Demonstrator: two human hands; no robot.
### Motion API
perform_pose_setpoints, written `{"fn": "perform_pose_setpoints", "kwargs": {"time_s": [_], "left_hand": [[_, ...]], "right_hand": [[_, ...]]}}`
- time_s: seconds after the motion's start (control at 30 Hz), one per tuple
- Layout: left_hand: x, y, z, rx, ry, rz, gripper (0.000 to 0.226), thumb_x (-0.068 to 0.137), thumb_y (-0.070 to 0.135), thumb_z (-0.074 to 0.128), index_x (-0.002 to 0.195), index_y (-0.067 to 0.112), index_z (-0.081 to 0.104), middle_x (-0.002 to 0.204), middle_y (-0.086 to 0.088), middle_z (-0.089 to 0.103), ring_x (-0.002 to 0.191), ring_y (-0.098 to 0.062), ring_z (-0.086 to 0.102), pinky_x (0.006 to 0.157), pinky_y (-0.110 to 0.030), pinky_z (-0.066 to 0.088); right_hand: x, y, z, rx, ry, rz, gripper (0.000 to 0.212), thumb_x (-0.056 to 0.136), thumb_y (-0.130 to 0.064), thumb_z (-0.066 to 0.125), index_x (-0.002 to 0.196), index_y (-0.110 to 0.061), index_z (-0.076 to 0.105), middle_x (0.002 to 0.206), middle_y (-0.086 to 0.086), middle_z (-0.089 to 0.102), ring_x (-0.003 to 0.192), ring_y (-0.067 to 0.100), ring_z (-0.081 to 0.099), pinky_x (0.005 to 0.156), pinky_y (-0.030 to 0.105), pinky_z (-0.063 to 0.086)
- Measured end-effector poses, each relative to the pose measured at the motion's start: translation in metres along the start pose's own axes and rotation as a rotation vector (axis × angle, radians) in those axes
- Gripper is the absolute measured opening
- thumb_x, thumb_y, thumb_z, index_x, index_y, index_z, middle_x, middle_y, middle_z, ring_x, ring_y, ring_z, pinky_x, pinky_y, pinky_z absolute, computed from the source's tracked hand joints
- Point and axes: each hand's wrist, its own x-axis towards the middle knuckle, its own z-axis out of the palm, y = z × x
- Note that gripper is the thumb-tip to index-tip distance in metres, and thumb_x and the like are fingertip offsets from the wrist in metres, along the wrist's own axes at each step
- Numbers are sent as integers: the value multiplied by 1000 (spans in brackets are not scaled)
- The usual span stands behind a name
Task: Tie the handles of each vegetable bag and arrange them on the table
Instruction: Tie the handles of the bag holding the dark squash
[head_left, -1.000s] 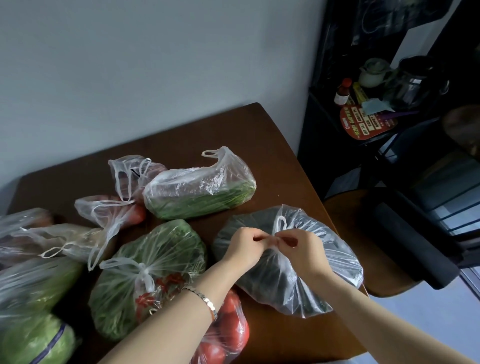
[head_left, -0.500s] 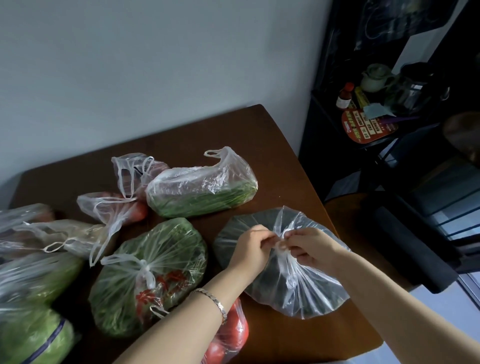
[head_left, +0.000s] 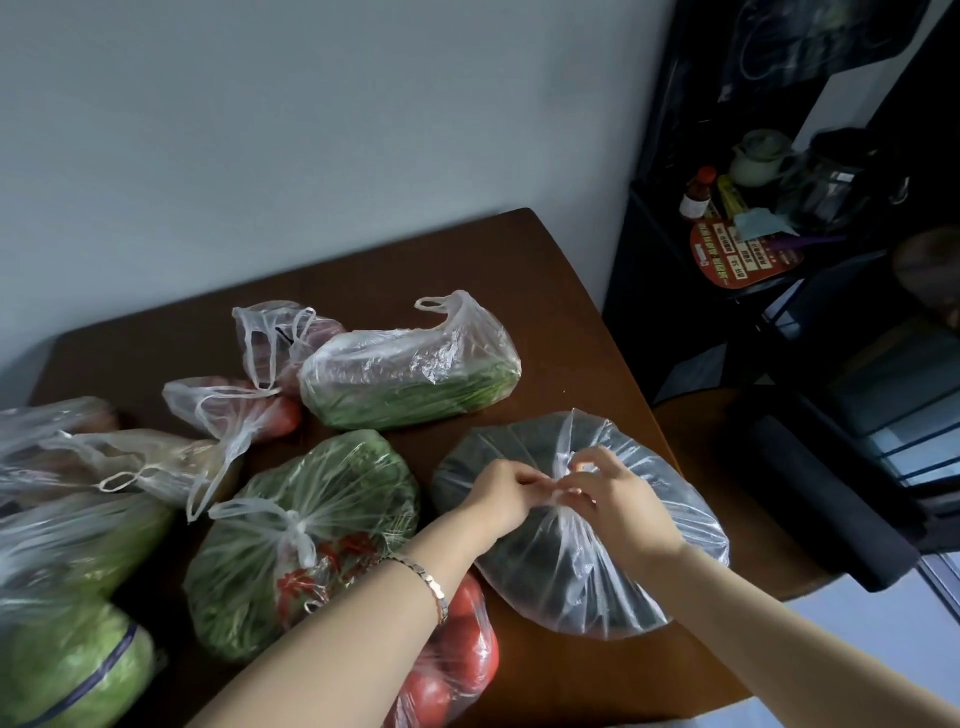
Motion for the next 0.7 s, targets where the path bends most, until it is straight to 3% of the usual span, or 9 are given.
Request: {"fn": "perform_pose_setpoints", "kwargs": {"time_s": [0.07, 0.17, 0.27, 0.43, 0.63, 0.7], "left_hand": [[0, 2, 0, 1, 21, -42, 23, 86, 23, 63, 100, 7, 71, 103, -11, 71, 84, -13, 57, 73, -21, 38], [-1, 3, -1, 18, 41, -65, 24, 85, 25, 63, 99, 7, 71, 101, -10, 71, 91, -19, 63, 76, -23, 41], [0, 1, -1, 126, 57, -3, 16, 87, 17, 59, 96, 13, 73, 99, -6, 72, 93, -17, 65, 75, -24, 45], [9, -2, -2, 251, 182, -5, 24, 91, 13, 52, 87, 18, 75, 101, 1, 71, 92, -16, 62, 71, -23, 43], [20, -8, -21, 286, 127, 72, 14, 87, 25, 60, 80, 24, 71, 94, 2, 70, 94, -20, 64, 81, -30, 49], [27, -8, -50, 243, 182, 127, 11, 87, 22, 60, 84, 20, 70, 96, 1, 69, 95, -18, 63, 83, -28, 47]], "right_hand": [[9, 0, -7, -60, -55, 5, 19, 85, -22, 63, 89, -7, 71, 106, 12, 57, 71, 32, 64, 61, 37, 51], [14, 1, -13, -94, -117, -132, 15, 84, -21, 64, 91, -10, 71, 98, 10, 52, 69, 27, 56, 60, 36, 47], [10, 2, -12, -57, -214, -126, 18, 88, -22, 58, 99, -11, 68, 93, 0, 39, 79, 20, 45, 72, 28, 35], [1, 3, -7, -81, -271, -48, 22, 94, -23, 46, 102, -13, 65, 99, 0, 45, 96, 19, 48, 82, 20, 27], [38, -12, -20, -140, -524, 151, 20, 88, -36, 51, 96, -24, 64, 104, -1, 61, 92, 17, 57, 80, 30, 49], [70, -25, -24, -144, -500, 182, 21, 88, -35, 51, 94, -22, 65, 97, -1, 65, 87, 17, 59, 75, 29, 50]]}}
